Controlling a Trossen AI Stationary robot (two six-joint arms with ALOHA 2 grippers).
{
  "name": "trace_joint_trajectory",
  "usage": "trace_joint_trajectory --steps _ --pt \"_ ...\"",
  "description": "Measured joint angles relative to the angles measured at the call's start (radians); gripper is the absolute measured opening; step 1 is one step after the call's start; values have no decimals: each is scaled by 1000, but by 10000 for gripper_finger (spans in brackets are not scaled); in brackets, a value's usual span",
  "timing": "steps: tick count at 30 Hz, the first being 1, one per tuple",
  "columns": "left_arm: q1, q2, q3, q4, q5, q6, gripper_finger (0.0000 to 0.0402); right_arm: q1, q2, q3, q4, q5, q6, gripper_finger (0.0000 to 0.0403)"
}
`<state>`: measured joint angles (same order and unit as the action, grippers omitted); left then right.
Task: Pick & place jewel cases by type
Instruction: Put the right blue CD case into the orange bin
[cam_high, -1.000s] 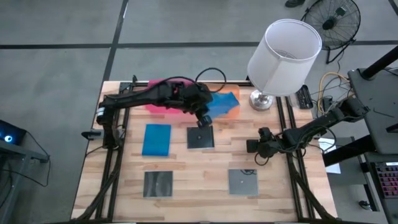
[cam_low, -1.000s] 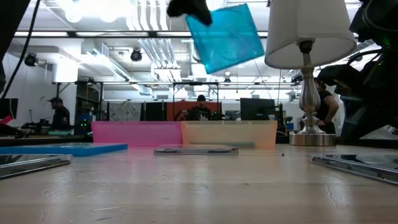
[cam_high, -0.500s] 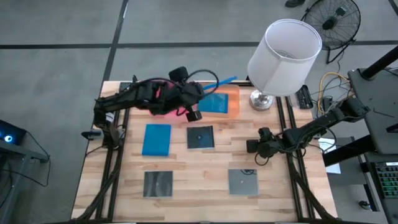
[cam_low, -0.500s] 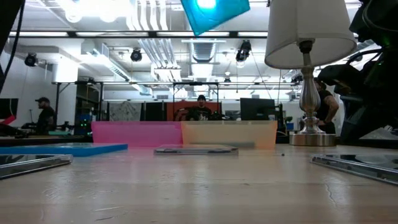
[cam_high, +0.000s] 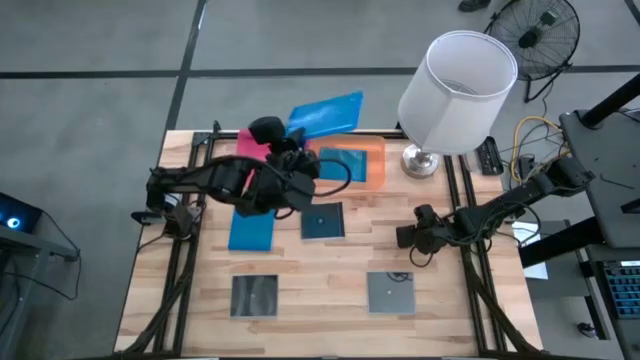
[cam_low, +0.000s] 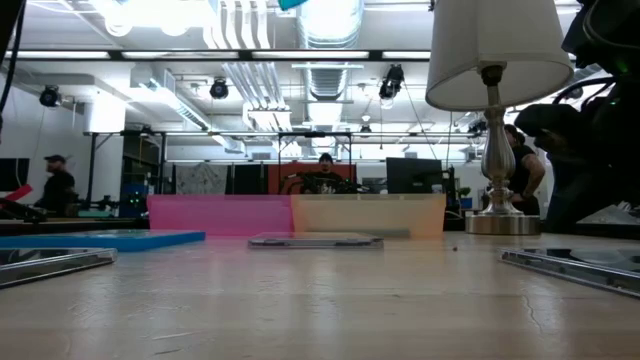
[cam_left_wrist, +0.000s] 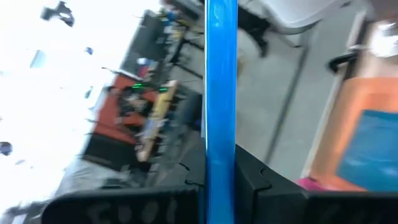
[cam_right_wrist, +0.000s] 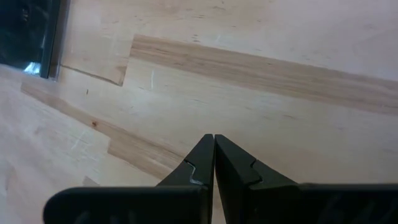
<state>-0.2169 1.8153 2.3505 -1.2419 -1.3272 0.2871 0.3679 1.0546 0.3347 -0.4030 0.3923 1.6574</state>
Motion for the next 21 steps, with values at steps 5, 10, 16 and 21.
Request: trace_joint_trajectory --steps 5,10,16,21 --pt "-23 1 -2 0 -202 116 7 0 0 0 -1 0 -19 9" --pt "-24 1 -15 -3 -244 146 7 0 0 0 -2 0 -20 9" --pt "-8 2 -18 1 -245 128 7 0 0 0 -2 0 -19 9" --pt "-2 3 -32 13 -185 4 7 0 0 0 -2 0 -19 9"
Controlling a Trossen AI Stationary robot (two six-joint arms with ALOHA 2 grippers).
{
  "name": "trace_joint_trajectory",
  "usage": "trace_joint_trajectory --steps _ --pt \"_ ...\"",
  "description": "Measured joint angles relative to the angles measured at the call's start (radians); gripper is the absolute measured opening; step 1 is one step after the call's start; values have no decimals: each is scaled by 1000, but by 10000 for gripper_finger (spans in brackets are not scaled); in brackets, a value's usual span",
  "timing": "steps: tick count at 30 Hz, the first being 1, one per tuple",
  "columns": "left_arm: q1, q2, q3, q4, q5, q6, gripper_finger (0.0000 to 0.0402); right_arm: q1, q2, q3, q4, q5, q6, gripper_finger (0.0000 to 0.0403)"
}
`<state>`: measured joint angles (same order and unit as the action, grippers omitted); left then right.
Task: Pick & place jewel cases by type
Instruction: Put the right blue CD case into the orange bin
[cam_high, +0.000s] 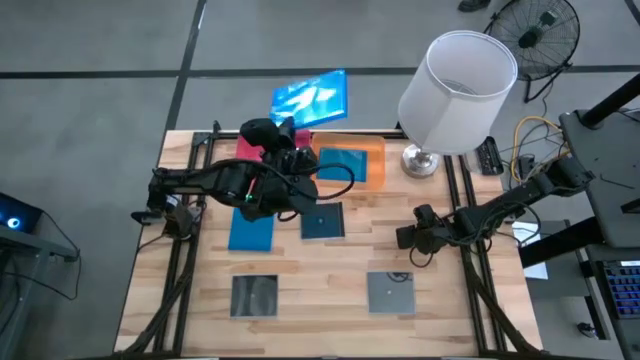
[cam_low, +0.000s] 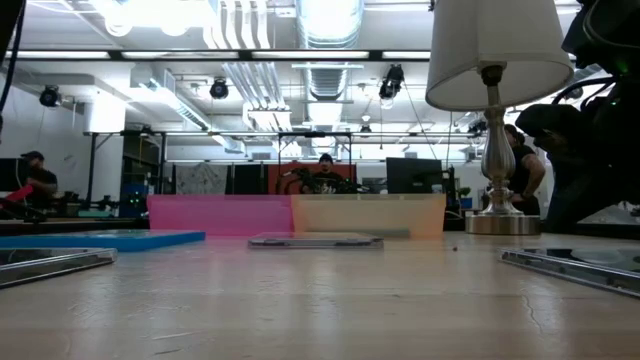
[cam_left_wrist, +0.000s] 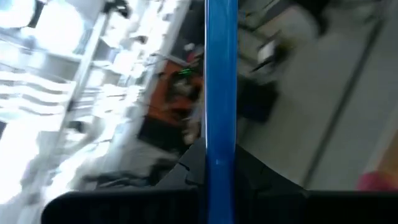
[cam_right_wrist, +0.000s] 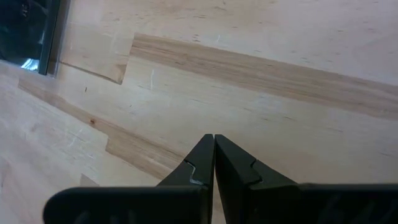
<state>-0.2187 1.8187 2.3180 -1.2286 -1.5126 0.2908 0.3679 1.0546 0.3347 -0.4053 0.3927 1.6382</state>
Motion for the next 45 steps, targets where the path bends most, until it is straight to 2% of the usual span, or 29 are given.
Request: trace_joint_trajectory --steps 7,11,19,26,29,38,42,45 --pt "1 -2 36 36 341 -209 7 0 0 0 0 0 3 9" --pt "4 -13 36 121 545 -256 7 0 0 0 0 0 3 9" --pt "36 -47 37 173 867 -393 7 0 0 0 -1 30 2 9" --pt "88 -79 37 185 1101 -485 7 0 0 0 -1 37 0 9" --pt "111 -89 35 226 1154 -495 7 0 0 0 0 56 1 9" --pt "136 -169 34 427 1166 -409 7 0 -1 0 -1 82 -5 9" --pt "167 -226 34 411 1175 -382 7 0 -1 0 -1 82 -22 9" --pt "178 -269 33 383 1237 -374 7 0 -1 0 -1 82 -23 9"
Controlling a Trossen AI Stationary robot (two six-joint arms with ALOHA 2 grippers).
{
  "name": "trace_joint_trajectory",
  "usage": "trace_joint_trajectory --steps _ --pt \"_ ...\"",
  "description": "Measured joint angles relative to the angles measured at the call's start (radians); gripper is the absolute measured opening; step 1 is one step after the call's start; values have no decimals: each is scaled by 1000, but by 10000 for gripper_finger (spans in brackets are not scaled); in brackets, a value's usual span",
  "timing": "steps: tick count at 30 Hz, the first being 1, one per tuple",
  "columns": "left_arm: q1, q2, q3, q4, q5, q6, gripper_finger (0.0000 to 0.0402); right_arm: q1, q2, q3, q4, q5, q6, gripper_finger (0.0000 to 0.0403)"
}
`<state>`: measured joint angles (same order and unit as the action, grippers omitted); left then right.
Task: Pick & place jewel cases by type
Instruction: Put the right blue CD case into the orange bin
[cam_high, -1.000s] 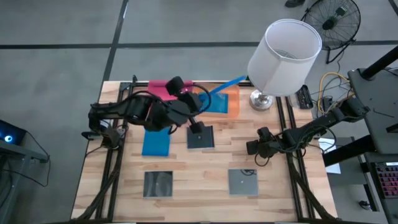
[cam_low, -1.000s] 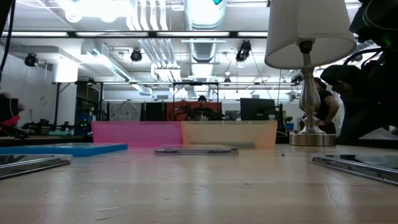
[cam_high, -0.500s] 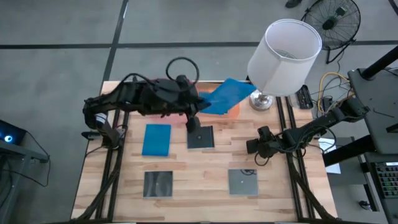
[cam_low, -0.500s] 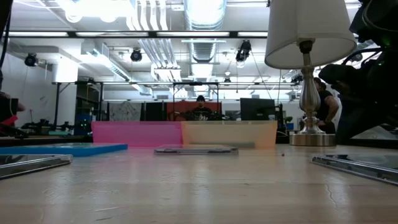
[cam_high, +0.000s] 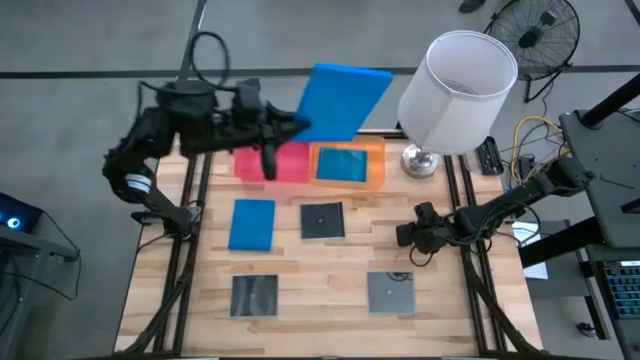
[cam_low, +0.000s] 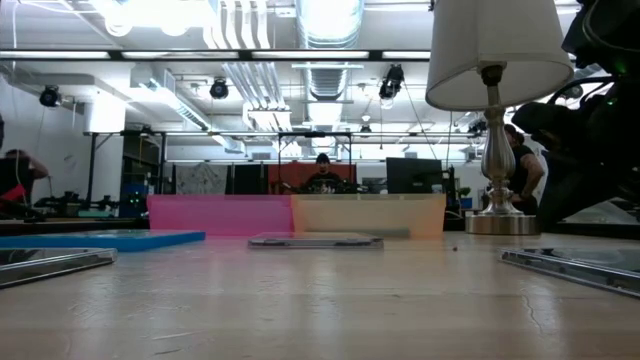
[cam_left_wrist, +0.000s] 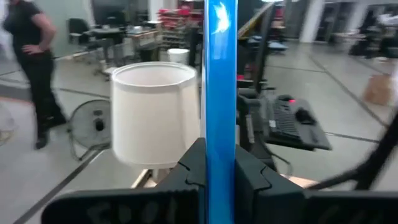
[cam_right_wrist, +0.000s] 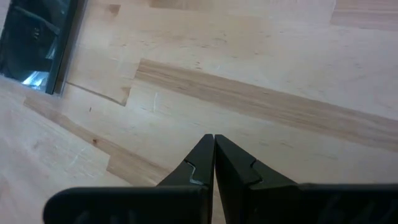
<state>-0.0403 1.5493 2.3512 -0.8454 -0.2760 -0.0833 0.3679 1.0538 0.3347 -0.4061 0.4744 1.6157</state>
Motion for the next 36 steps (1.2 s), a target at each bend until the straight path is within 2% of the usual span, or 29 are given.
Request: trace_joint_trajectory --steps 7,12,17,27,36 --pt "-1 -117 -7 -92 32 26 7 0 0 0 0 6 -1 9" --pt "-3 -227 -120 -140 36 25 7 -1 0 0 0 33 -3 9" --pt "-9 -379 -376 -69 35 -9 7 0 0 0 0 50 3 9" --pt "-10 -718 -972 309 35 -44 7 0 0 0 0 50 -1 9" --pt "-10 -977 -1370 581 69 -80 7 0 1 0 0 50 -2 9"
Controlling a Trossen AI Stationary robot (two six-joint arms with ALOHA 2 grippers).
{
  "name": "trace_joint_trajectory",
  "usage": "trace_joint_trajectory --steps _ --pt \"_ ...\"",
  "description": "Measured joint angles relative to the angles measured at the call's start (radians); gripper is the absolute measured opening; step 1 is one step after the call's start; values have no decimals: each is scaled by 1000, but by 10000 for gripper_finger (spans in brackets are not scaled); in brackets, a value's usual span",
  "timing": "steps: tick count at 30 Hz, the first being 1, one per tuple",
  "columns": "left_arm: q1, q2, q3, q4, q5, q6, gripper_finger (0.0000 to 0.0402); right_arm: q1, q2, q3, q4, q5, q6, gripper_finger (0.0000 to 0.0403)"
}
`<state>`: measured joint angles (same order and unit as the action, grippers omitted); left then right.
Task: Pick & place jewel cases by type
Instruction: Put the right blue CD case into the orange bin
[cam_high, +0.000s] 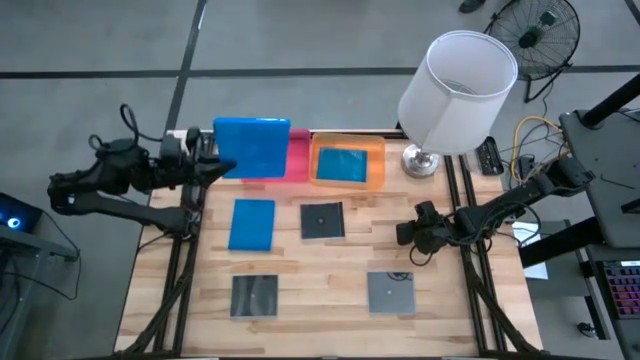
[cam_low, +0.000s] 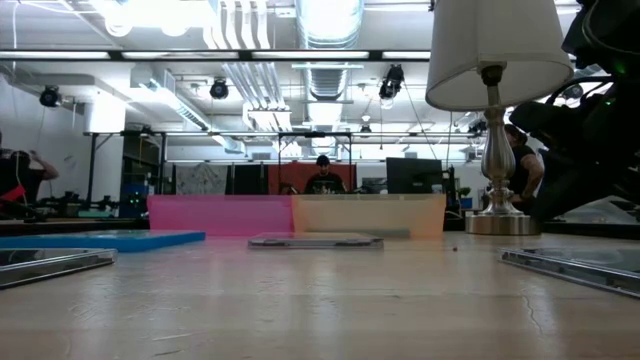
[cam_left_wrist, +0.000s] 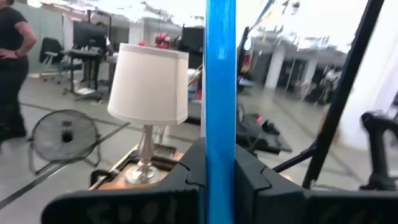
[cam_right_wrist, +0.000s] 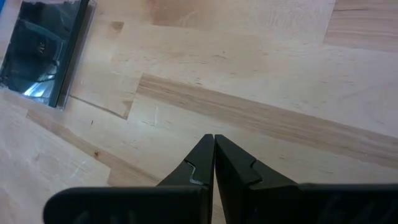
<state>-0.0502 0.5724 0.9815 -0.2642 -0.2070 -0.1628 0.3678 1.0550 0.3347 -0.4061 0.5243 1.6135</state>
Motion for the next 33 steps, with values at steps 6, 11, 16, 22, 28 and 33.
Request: trace_joint_trajectory --steps 6,11,16,22,28,33 --pt "0 -120 -183 45 -6 -113 7 1 0 0 0 0 -1 9" --pt "0 -152 -259 139 -10 -149 7 0 0 0 0 0 -1 9" --pt "0 -93 -221 178 -15 -113 7 0 0 0 -1 0 -2 9" --pt "0 99 -46 168 -12 -19 7 0 0 0 0 2 -2 9" --pt "1 373 232 -75 -104 150 7 0 0 0 0 2 -2 9" --pt "5 583 433 -317 -208 263 7 0 0 0 0 2 -2 9"
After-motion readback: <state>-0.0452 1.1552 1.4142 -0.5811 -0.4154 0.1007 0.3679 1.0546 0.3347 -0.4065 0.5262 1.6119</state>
